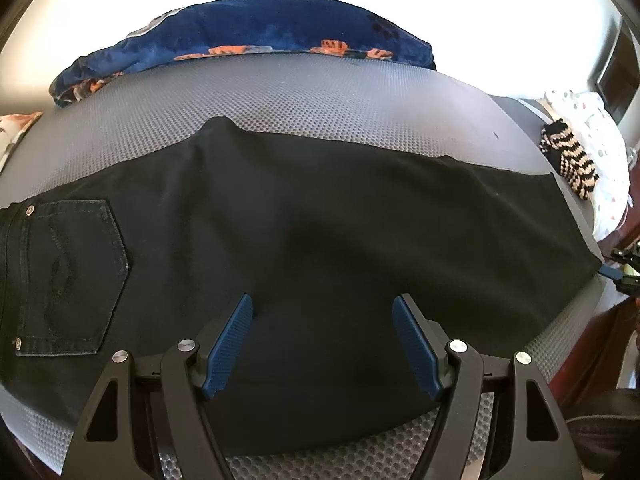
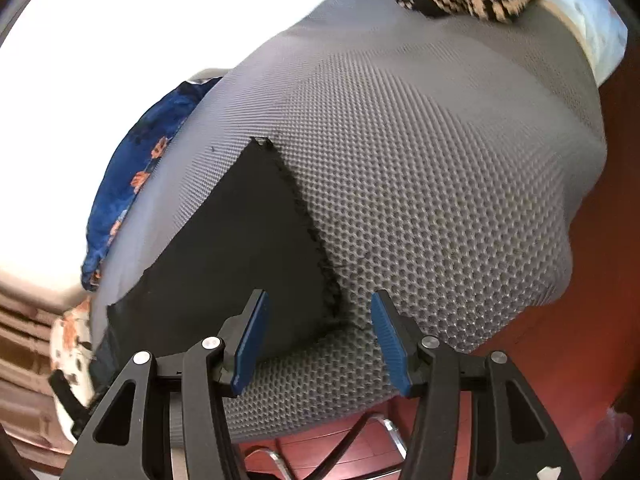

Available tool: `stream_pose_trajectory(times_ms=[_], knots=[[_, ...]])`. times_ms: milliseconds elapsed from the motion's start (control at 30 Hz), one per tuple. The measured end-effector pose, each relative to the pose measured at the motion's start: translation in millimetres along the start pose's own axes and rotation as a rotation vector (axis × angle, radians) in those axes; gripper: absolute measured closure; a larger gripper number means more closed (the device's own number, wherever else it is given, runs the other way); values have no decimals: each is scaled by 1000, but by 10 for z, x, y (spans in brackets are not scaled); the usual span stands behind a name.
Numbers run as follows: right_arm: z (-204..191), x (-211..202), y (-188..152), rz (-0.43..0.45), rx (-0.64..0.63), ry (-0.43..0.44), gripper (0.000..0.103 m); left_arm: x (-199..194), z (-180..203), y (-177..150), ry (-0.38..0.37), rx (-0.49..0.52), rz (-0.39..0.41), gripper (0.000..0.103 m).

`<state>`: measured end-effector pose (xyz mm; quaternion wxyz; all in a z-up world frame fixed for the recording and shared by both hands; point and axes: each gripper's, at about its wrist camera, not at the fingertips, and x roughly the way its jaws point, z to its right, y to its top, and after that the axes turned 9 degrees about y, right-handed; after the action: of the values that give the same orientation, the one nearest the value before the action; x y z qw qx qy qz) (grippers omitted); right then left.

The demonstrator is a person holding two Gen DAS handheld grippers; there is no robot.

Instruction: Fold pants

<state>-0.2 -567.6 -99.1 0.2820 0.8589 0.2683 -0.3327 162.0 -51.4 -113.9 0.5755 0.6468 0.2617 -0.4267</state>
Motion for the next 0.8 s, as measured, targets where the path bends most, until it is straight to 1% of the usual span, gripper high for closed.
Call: stream_pose_trajectory(times_ms=[133, 200, 267, 333, 467, 533, 600, 633, 700, 800], knots=[[101, 66, -39, -30, 35, 89, 52, 36, 27, 16, 17, 5, -13, 30], [79, 141, -64, -39, 29, 122, 52, 66, 39, 19, 27, 8, -25, 30], [57, 168, -55, -26, 15, 133, 53, 79, 47, 8, 31, 10, -27, 30], [64, 213, -29, -17, 32, 159, 54, 102, 70, 1, 43, 21, -30, 30], [59, 313, 14, -1, 71, 214, 58, 123, 103, -25, 65, 40, -24, 30], [28, 375, 13, 4, 75, 228, 66, 133, 121, -46, 76, 54, -18, 30], [6, 445, 5, 7, 81, 219, 87, 137, 135, -60, 79, 63, -13, 28], [6, 492, -2, 6, 96, 221, 90, 140, 141, -62, 81, 66, -11, 28], [-22, 518, -13, 19, 104, 209, 91, 145, 145, -66, 82, 73, -9, 27], [-225, 507, 2, 25, 64, 210, 92, 147, 118, -50, 66, 69, -12, 27]])
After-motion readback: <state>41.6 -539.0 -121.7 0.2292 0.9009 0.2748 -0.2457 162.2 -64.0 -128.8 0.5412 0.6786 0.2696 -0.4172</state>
